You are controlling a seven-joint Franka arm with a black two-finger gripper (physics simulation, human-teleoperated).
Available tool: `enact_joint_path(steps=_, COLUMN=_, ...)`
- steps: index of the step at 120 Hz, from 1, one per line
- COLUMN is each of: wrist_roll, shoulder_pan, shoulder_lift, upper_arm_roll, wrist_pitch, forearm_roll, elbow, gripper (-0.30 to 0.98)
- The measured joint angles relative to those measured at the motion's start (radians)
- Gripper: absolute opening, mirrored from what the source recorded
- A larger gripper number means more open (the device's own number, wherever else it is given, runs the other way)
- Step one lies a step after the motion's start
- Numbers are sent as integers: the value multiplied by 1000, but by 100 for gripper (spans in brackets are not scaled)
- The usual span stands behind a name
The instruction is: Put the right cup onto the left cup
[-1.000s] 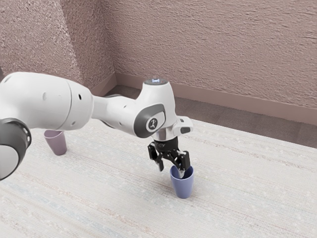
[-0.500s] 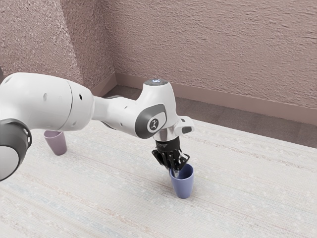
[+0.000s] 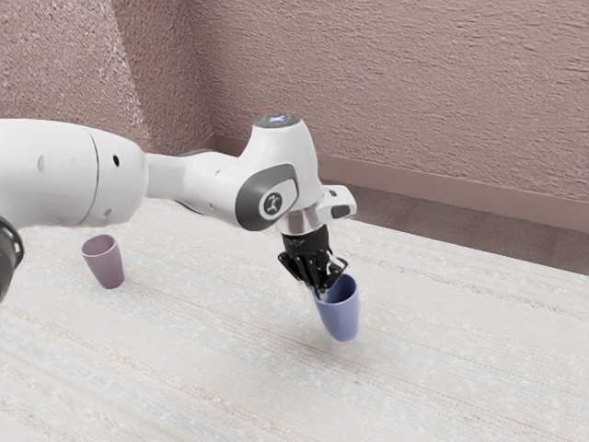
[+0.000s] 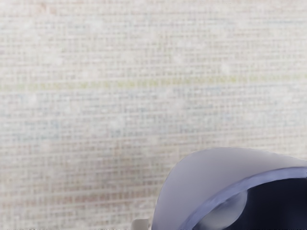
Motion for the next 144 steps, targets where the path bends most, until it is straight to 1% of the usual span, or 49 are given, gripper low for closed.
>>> enact_joint_path(steps=11, wrist_roll=-19, shoulder_pan=42, shoulder_lift=-130, upper_arm_roll=0, wrist_pitch=-58, forearm_roll=69, elbow=-35, gripper=-10)
enact_joint_path(steps=27, wrist_roll=-51, shoulder_pan=138, shoulder_lift=-348, upper_arm_roll=1, wrist_pitch=-121, forearm_roll=147, elbow=-215, gripper=-10)
enact_joint_path(steps=36, wrist_roll=-67, shoulder_pan=210, shoulder_lift=-415, upper_arm_roll=2, wrist_pitch=-152, forearm_roll=185, elbow=-259, gripper=-10)
enact_joint_path(steps=46, wrist_roll=-83, shoulder_pan=292, shoulder_lift=-444, upper_arm_roll=2, wrist_pitch=-177, forearm_roll=222, elbow=-271, gripper=-10)
enact_joint_path(steps=60, wrist_roll=-101, shoulder_pan=414, shoulder_lift=-447, upper_arm_roll=8, wrist_pitch=-197, forearm_roll=260, elbow=-269, gripper=-10)
enact_joint_path(steps=71, wrist_roll=-113, shoulder_pan=507, shoulder_lift=-433, upper_arm_roll=11, wrist_pitch=-200, forearm_roll=275, elbow=-259, gripper=-10)
enact_joint_path(steps=80, wrist_roll=-121, shoulder_pan=577, shoulder_lift=-403, upper_arm_roll=11, wrist_pitch=-201, forearm_roll=281, elbow=-229, gripper=-10)
enact_joint_path(steps=87, wrist_roll=-126, shoulder_pan=625, shoulder_lift=-355, upper_arm_roll=11, wrist_pitch=-202, forearm_roll=284, elbow=-177, gripper=-10)
enact_joint_path(steps=105, wrist_roll=-134, shoulder_pan=715, shoulder_lift=-269, upper_arm_roll=13, wrist_pitch=-202, forearm_roll=280, elbow=-113, gripper=-10)
enact_joint_path(steps=119, wrist_roll=-138, shoulder_pan=748, shoulder_lift=-240, upper_arm_roll=15, wrist_pitch=-203, forearm_roll=275, elbow=-77, gripper=-10)
enact_joint_path(steps=137, wrist_roll=-143, shoulder_pan=712, shoulder_lift=-196, upper_arm_roll=15, wrist_pitch=-203, forearm_roll=268, elbow=-18, gripper=-10)
enact_joint_path(steps=144, wrist_roll=-145, shoulder_pan=712, shoulder_lift=-179, upper_arm_roll=15, wrist_pitch=-203, forearm_roll=262, elbow=-4, gripper=-10)
